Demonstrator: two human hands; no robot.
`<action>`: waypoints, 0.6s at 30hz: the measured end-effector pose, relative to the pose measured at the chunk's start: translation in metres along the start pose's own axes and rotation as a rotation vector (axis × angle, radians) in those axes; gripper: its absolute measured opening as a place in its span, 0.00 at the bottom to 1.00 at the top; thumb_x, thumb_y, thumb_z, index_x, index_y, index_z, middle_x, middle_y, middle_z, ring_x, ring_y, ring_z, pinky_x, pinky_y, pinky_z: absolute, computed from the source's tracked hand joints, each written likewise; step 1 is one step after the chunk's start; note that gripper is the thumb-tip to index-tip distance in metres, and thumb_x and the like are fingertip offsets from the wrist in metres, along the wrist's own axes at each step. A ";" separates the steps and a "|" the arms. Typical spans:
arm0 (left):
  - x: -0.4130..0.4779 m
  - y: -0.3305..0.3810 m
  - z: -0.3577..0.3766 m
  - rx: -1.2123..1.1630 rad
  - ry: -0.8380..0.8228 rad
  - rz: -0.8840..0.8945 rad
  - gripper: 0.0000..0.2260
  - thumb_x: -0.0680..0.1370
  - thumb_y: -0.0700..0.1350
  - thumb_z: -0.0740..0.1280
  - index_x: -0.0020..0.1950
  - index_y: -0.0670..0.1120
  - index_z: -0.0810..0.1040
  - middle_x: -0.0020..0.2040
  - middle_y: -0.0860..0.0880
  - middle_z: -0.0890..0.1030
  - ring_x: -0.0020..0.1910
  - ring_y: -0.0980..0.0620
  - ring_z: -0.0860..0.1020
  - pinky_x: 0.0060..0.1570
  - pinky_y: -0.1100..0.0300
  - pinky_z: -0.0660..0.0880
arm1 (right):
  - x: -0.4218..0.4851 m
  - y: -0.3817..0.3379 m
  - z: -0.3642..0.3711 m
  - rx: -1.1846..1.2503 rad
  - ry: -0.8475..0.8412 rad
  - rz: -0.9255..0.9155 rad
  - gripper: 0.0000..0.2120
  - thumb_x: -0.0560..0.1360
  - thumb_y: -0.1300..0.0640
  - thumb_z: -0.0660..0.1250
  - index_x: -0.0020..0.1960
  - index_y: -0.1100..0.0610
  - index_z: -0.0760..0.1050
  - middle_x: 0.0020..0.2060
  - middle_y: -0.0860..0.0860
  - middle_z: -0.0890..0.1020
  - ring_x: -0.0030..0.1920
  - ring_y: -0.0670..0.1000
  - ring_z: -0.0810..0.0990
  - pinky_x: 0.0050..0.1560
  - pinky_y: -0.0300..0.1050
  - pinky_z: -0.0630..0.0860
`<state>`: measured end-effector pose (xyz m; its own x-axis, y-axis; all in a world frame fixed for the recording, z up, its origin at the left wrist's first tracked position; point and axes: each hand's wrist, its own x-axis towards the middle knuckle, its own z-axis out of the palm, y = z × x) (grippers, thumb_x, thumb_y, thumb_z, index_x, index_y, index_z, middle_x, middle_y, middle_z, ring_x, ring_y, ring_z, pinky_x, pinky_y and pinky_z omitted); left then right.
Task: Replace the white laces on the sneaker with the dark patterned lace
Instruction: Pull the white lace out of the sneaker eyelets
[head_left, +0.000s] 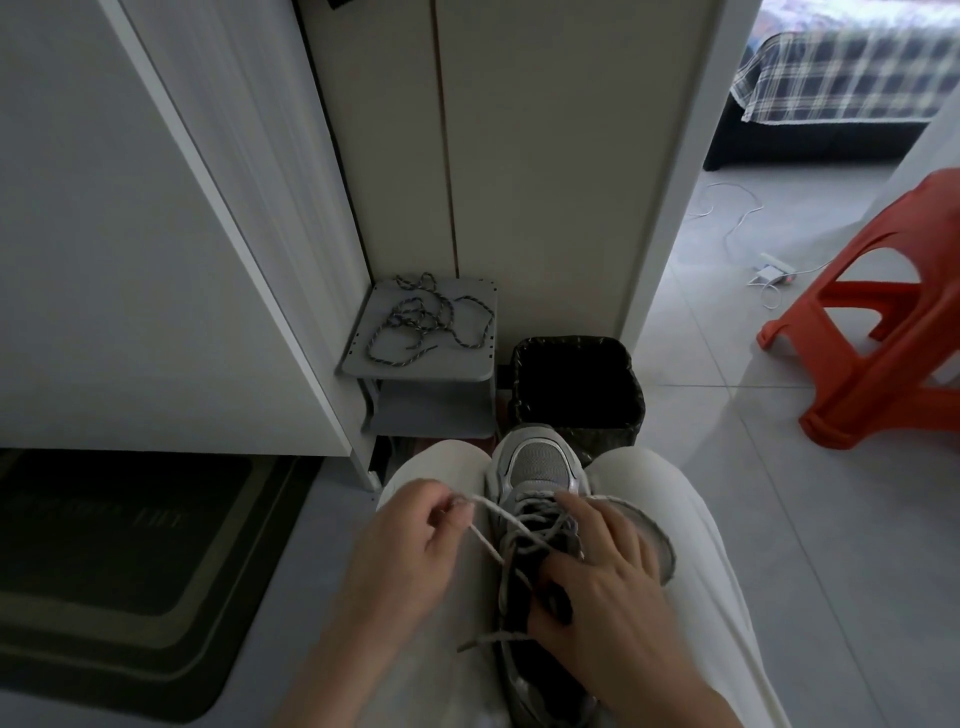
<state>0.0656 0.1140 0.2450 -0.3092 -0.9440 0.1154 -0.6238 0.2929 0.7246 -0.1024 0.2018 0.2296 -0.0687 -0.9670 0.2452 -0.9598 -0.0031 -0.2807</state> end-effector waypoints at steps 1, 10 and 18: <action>0.002 -0.003 -0.004 -0.010 0.036 -0.004 0.06 0.77 0.50 0.65 0.46 0.49 0.78 0.39 0.55 0.78 0.40 0.61 0.76 0.39 0.56 0.76 | 0.000 0.000 0.000 -0.009 -0.005 -0.001 0.11 0.54 0.45 0.76 0.34 0.45 0.80 0.61 0.54 0.77 0.59 0.61 0.76 0.53 0.56 0.74; -0.028 -0.003 0.027 -0.156 -0.227 -0.158 0.07 0.70 0.58 0.70 0.42 0.58 0.75 0.40 0.59 0.80 0.39 0.64 0.78 0.39 0.70 0.72 | -0.010 0.000 0.009 0.095 -0.008 0.047 0.11 0.54 0.49 0.79 0.32 0.45 0.78 0.65 0.56 0.75 0.60 0.64 0.75 0.52 0.58 0.74; -0.016 -0.003 0.008 -0.168 0.063 -0.048 0.03 0.75 0.45 0.69 0.41 0.50 0.78 0.36 0.53 0.79 0.37 0.60 0.78 0.35 0.70 0.71 | -0.007 0.000 0.009 0.156 0.041 0.037 0.11 0.55 0.55 0.79 0.32 0.50 0.78 0.63 0.55 0.76 0.60 0.64 0.75 0.54 0.59 0.75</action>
<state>0.0671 0.1297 0.2358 -0.2325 -0.9656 0.1163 -0.5062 0.2223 0.8333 -0.0992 0.2066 0.2198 -0.1170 -0.9561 0.2686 -0.9028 -0.0103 -0.4299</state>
